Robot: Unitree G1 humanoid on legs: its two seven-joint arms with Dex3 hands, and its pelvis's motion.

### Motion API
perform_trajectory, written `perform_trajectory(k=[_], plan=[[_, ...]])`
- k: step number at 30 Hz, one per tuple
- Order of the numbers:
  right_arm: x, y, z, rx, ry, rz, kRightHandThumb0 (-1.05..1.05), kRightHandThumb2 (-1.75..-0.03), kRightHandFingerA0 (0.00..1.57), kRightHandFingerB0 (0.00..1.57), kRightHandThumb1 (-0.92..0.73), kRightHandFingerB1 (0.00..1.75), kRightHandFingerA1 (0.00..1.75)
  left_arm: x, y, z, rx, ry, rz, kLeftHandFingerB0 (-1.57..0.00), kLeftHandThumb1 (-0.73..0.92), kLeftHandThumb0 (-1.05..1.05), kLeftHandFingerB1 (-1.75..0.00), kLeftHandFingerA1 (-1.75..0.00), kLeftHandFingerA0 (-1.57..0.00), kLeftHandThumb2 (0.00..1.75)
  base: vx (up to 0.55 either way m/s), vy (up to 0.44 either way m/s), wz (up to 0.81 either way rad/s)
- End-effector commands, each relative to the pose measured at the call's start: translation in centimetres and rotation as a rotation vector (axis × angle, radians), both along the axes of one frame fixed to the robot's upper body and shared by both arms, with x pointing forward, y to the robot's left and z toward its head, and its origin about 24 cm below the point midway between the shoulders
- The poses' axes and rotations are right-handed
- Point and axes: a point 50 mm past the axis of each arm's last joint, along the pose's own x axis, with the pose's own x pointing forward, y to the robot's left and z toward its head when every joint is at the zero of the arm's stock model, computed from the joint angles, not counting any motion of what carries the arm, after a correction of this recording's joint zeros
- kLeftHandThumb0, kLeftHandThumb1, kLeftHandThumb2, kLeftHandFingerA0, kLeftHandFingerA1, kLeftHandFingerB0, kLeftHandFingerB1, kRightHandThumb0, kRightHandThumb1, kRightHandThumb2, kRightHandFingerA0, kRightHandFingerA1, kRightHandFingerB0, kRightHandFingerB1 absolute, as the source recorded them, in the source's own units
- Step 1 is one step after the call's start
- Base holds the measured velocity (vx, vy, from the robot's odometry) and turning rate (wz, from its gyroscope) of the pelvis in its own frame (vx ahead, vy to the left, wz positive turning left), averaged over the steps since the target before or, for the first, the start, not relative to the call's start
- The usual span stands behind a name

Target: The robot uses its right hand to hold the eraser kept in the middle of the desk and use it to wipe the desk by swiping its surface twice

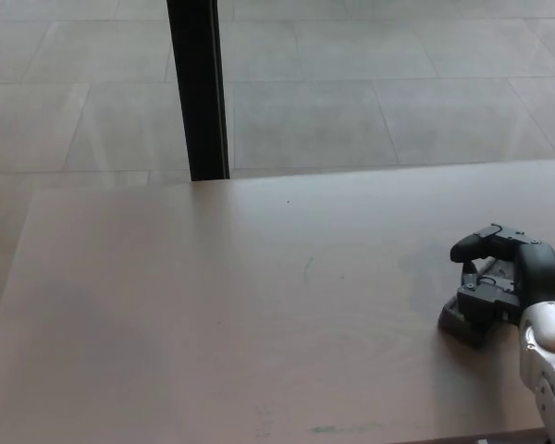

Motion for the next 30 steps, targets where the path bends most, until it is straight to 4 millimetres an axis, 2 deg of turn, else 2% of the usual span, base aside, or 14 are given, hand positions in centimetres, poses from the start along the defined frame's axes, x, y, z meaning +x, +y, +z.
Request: perform_trajectory(k=[1, 4, 5, 7, 9, 10, 12, 13, 17, 23, 26, 27, 28, 30], plan=[[-1.5, -3.6, -1.8, -0.010, 0.103, -0.149, -0.29, -1.11, 1.03, 0.76, -0.61, 1.51, 1.75, -0.2, 0.4, 0.3, 0.025, -0.011, 0.017, -0.33, 0.75, -0.79, -0.67, -0.79, -0.42, 1.05, 0.00, 0.000, 0.00], [-1.9, -5.3, -1.6, -0.006, 0.083, -0.196, -0.30, -1.12, 1.03, 0.76, -0.58, 1.56, 1.75, -0.3, 0.5, 0.3, 0.021, -0.014, 0.025, -0.33, 0.75, -0.79, -0.67, -0.80, -0.43, 1.06, 0.00, 0.000, 0.00], [-2.0, -6.0, -1.5, -0.006, 0.087, -0.219, -0.30, -1.01, 1.00, 0.72, -0.63, 1.56, 1.75, -0.3, 0.5, 0.2, 0.020, -0.016, 0.028, -0.32, 0.92, -0.76, -0.67, -0.87, -0.41, 0.76, 0.00, 0.000, 0.00], [-2.3, -7.4, -1.3, -0.025, 0.091, -0.253, -0.29, -0.97, 0.99, 0.72, -0.68, 1.54, 1.75, -0.4, 0.5, 0.2, 0.004, -0.025, 0.034, -0.32, 0.74, -0.80, -0.67, -0.80, -0.42, 1.06, 0.00, 0.000, 0.00], [-2.7, -8.8, -1.0, -0.013, 0.083, -0.327, -0.27, -0.89, 1.24, 0.73, -0.66, 1.38, 1.75, -0.4, 0.5, 0.2, 0.005, -0.026, 0.025, -0.31, 0.92, -0.78, -0.68, -0.90, -0.37, 0.76, 0.00, 0.000, 0.00], [-2.7, -9.3, -0.8, -0.004, 0.090, -0.359, -0.43, -1.01, 1.30, 0.92, -0.57, 1.21, 1.43, -0.4, 0.5, 0.2, 0.006, -0.028, 0.027, -0.31, 0.92, -0.79, -0.68, -0.90, -0.36, 0.75, 0.00, 0.000, 0.00], [-3.1, -10.9, -0.3, 0.018, 0.080, -0.391, -0.42, -1.04, 1.26, 0.90, -0.61, 1.22, 1.42, -0.5, 0.5, 0.2, 0.009, -0.025, 0.038, -0.33, 0.92, -0.80, -0.71, -0.92, -0.39, 0.74, 0.00, 0.000, 0.00], [-3.3, -11.4, -0.1, 0.016, 0.072, -0.406, -0.29, -0.75, 1.03, 0.60, -0.72, 1.63, 1.75, -0.6, 0.5, 0.2, -0.002, -0.034, 0.042, -0.31, 0.92, -0.79, -0.71, -0.94, -0.34, 0.74, 0.00, 0.000, 0.00], [-4.2, -13.4, 0.2, 0.015, 0.075, -0.479, -0.27, -0.82, 0.98, 0.66, -0.70, 1.54, 1.75, -0.6, 0.6, 0.3, -0.011, -0.045, 0.049, -0.29, 0.92, -0.79, -0.66, -0.84, -0.34, 0.81, 0.00, 0.000, 0.00], [-4.6, -13.7, 0.1, 0.036, 0.066, -0.454, -0.23, -0.87, 1.21, 0.71, -0.66, 1.38, 1.75, -0.6, 0.6, 0.2, -0.009, -0.043, 0.044, -0.30, 0.92, -0.78, -0.68, -0.88, -0.37, 0.74, 0.00, 0.000, 0.00], [-4.1, -13.0, 0.1, 0.051, 0.059, -0.412, -0.28, -0.91, 1.00, 0.66, -0.66, 1.65, 1.75, -0.6, 0.5, 0.2, -0.020, -0.045, 0.057, -0.29, 0.92, -0.78, -0.67, -0.86, -0.34, 0.77, 0.00, 0.000, 0.00], [-3.8, -12.3, 0.3, 0.096, 0.040, -0.357, -0.24, -0.99, 0.98, 0.63, -0.65, 1.69, 1.75, -0.7, 0.5, 0.2, -0.033, -0.058, 0.059, -0.25, 0.72, -0.71, -0.64, -0.78, -0.40, 1.19, 0.00, 0.000, 0.00], [-3.5, -11.8, 0.4, 0.114, 0.035, -0.317, -0.20, -1.05, 0.95, 0.62, -0.66, 1.69, 1.75, -0.7, 0.6, 0.2, -0.027, -0.054, 0.055, -0.30, 0.92, -0.79, -0.68, -0.87, -0.35, 0.78, 0.00, 0.000, 0.00], [-3.3, -11.3, 0.6, 0.136, 0.032, -0.263, -0.20, -1.05, 0.95, 0.62, -0.66, 1.69, 1.75, -0.7, 0.6, 0.2, -0.015, -0.046, 0.048, -0.30, 0.92, -0.79, -0.68, -0.87, -0.35, 0.78, 0.00, 0.000, 0.00]])
